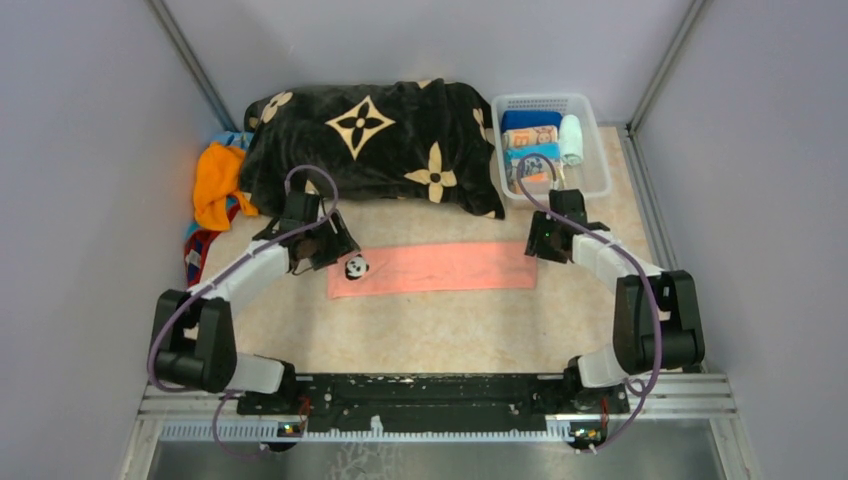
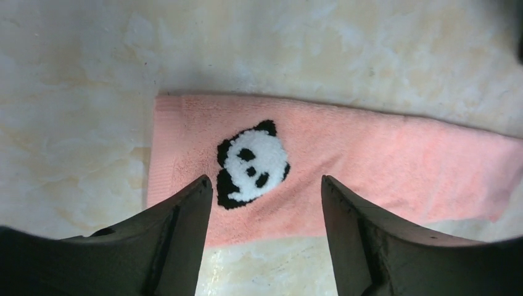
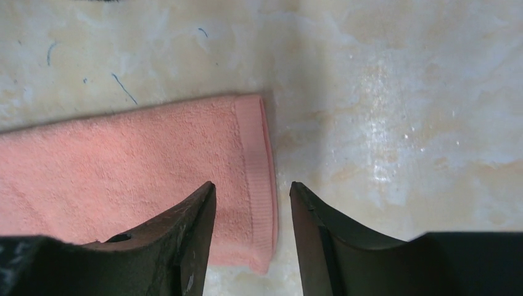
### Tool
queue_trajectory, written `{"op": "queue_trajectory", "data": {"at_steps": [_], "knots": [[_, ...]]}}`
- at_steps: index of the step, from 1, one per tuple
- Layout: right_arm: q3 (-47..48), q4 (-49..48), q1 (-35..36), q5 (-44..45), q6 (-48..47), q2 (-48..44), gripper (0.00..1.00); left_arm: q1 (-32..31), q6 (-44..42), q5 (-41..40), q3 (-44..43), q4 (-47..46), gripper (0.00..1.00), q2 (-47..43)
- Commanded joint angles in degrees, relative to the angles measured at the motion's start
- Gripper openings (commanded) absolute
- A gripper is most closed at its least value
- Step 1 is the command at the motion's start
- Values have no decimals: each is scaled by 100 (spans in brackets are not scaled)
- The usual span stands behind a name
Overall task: Roll the towels
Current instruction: Fold the towel at the center of the board.
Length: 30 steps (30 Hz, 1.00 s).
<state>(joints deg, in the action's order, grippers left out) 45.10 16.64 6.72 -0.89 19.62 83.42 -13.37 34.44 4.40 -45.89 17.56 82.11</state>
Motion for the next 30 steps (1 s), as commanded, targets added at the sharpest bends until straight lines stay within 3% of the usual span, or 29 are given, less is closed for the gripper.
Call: {"op": "queue_trajectory", "data": {"at_steps": [1, 6, 19, 25, 29, 30], "knots": [[468, 880, 183, 354, -336, -83, 49, 16, -299, -101, -246, 395, 73, -668], [607, 992, 268, 274, -425, 242, 46, 44, -598, -543, -269, 783, 81, -1283], [667, 1427, 464, 441, -355, 1310, 37, 53, -966, -1109, 25, 823, 86, -2161], [664, 1601, 528, 532, -369, 1727, 21, 53, -1006, -1088, 40, 782, 86, -2160], [846, 1741, 572, 730, -415, 1918, 0, 53, -1007, -968, 59, 753, 86, -2164], [868, 1768, 575, 849, -400, 1892, 0, 53, -1009, -929, 56, 743, 86, -2163]]}}
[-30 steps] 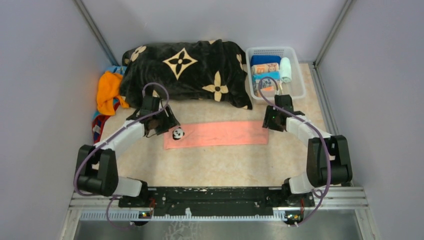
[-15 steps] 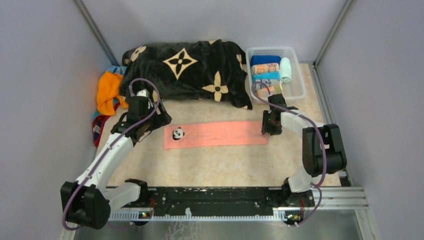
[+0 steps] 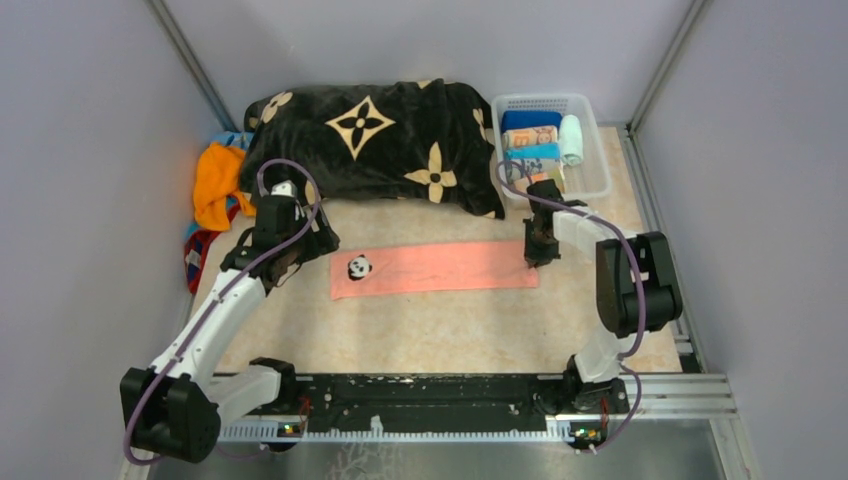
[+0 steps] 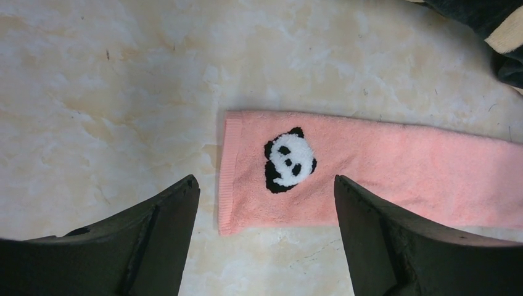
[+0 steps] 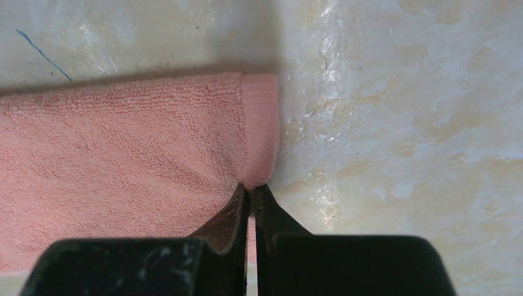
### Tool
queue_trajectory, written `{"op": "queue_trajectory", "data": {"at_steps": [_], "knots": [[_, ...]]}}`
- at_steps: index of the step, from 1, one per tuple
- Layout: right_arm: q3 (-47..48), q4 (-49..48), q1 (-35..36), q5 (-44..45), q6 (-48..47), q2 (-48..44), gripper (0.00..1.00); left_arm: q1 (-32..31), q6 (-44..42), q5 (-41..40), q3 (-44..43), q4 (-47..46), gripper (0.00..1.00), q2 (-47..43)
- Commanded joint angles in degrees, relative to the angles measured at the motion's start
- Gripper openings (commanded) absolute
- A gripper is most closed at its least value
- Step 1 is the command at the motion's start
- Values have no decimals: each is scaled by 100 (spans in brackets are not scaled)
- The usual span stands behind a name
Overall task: Roll the towels
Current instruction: Fold the towel at the center of the board.
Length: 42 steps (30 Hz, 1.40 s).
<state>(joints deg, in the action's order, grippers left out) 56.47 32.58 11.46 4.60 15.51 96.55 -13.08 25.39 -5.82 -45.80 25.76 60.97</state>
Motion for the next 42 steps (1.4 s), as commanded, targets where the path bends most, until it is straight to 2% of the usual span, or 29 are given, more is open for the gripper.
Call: {"op": "queue_trajectory", "data": {"at_steps": [1, 5, 13, 15, 19, 22, 27, 32, 42], "knots": [[-229, 230, 96, 504, 37, 522, 0, 26, -104, 131, 51, -87, 86, -50], [94, 654, 46, 1736, 158, 167, 0, 25, -140, 396, 37, -157, 86, -9], [764, 1310, -449, 3253, -13, -436, 0, 25, -269, 1268, 84, -277, 86, 126], [844, 1286, -347, 2880, -141, -562, 0, 25, -178, 1535, 217, -434, 86, 132], [999, 1167, 293, 1900, -382, -852, 0, 16, 67, 2016, 405, -711, 86, 255], [1238, 1173, 767, 964, -367, -928, 0, 16, 267, 2349, 579, -1004, 86, 410], [1506, 804, 1652, 70, -80, -881, 0, 16, 559, 2788, 819, -1518, 85, 818], [1911, 453, 2343, -459, 226, -382, 0, 8, 801, 3153, 972, -2035, 79, 1325], [2646, -340, 3136, -1080, 1030, 588, 0, -40, 1062, 3455, 1152, -2721, 56, 2323]]}}
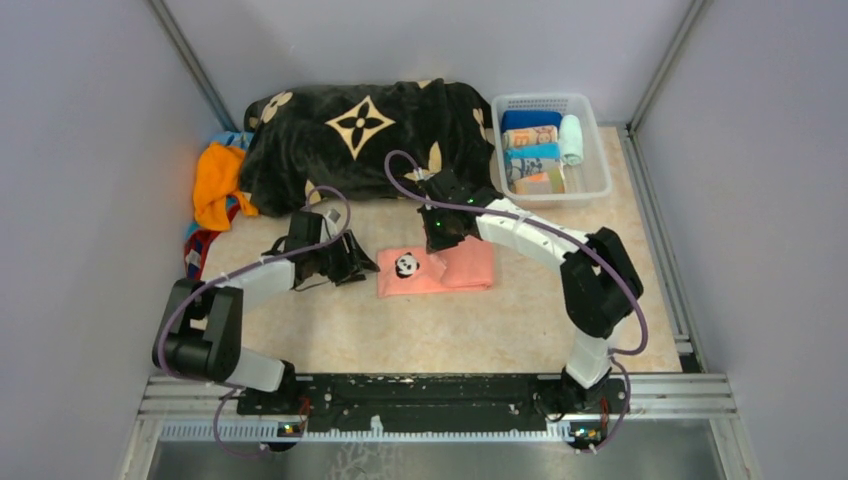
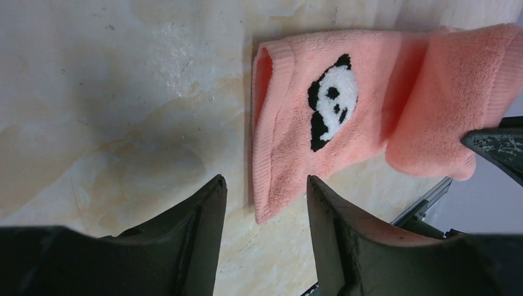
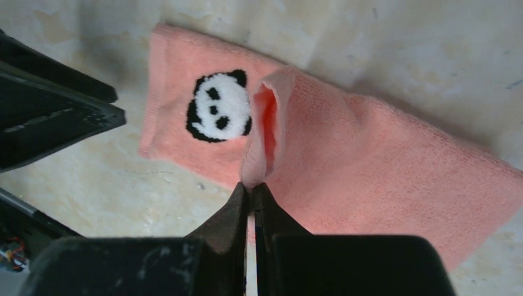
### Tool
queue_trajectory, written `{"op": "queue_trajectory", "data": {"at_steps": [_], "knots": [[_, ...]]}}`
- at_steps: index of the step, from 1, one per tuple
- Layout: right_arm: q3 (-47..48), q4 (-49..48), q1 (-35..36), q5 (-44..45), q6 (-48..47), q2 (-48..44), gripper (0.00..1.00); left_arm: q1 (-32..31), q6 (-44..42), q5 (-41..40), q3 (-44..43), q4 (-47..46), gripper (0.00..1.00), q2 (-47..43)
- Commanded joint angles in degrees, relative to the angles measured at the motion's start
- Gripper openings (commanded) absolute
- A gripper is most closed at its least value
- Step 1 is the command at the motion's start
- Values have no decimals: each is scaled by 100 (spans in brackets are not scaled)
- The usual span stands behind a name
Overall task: Roll the towels
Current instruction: Fold the towel at the center of the board.
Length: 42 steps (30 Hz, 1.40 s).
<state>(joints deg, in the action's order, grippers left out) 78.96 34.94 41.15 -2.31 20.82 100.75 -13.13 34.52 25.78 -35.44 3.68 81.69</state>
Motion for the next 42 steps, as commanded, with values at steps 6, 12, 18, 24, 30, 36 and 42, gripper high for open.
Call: {"op": "queue_trajectory", "data": {"at_steps": [6, 12, 18, 24, 30, 36, 42], "knots": [[593, -851, 378, -752, 875, 540, 0, -110, 226, 367, 241, -774, 46, 559], [734, -865, 477, -880, 1077, 827, 0, -205, 301, 398, 327, -939, 36, 756], [837, -890, 516, -879, 1308, 998, 0, -238, 292, 296, 405, -914, 31, 681], [920, -972, 555, -835, 1546, 992, 0, -295, 252, 135, 409, -809, 29, 580], [938, -980, 561, -789, 1714, 1008, 0, -330, 214, 7, 398, -718, 29, 492], [929, -1172, 592, -950, 1888, 1166, 0, -355, 185, -83, 371, -630, 29, 438], [855, -1406, 645, -1095, 2119, 1260, 0, -383, 161, -174, 376, -587, 29, 393]]}}
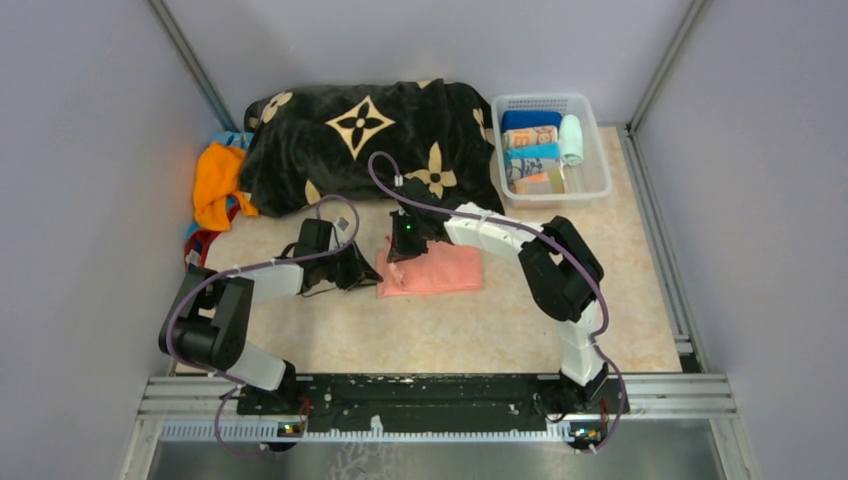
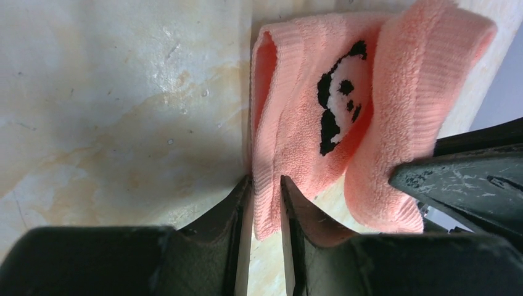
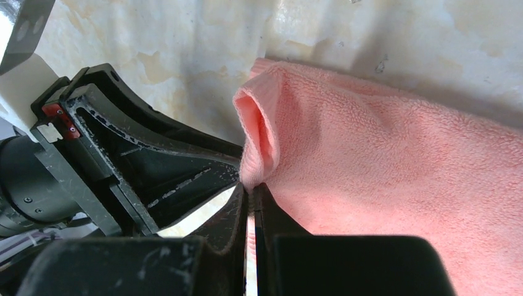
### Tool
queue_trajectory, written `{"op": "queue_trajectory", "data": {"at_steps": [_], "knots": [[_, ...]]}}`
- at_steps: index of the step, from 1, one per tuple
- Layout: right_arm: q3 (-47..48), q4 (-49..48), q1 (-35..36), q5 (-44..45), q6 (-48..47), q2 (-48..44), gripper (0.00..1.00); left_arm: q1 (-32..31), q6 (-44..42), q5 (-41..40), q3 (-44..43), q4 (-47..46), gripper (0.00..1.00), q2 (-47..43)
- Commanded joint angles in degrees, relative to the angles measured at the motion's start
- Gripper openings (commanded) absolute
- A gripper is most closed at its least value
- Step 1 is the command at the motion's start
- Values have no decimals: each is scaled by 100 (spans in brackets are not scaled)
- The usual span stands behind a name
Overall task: Roll the towels
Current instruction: Fold the towel at the center of the board.
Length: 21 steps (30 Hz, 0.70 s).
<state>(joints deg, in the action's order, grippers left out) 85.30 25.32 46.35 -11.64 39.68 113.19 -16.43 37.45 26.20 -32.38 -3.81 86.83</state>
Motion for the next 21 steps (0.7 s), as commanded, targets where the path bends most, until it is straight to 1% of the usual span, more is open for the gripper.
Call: {"op": "queue_trajectory", "data": {"at_steps": [1, 9, 12, 14, 16, 21], "knots": [[210, -470, 133, -149, 253, 41, 0, -60, -128, -229, 73, 160, 29, -122], [136, -671, 170, -292, 376, 253, 0, -80, -133, -286, 83, 149, 29, -96], [99, -679, 174, -216, 374, 368, 1, -89, -131, -313, 89, 174, 28, -113], [35, -744, 173, -213, 389, 405, 5, -89, -131, -376, 92, 227, 29, -145], [-50, -858, 176, -242, 390, 343, 12, -87, -143, -479, 91, 333, 29, -221], [-164, -829, 173, -191, 49, -171, 28, -86, -164, -842, 143, 712, 35, -625]]}}
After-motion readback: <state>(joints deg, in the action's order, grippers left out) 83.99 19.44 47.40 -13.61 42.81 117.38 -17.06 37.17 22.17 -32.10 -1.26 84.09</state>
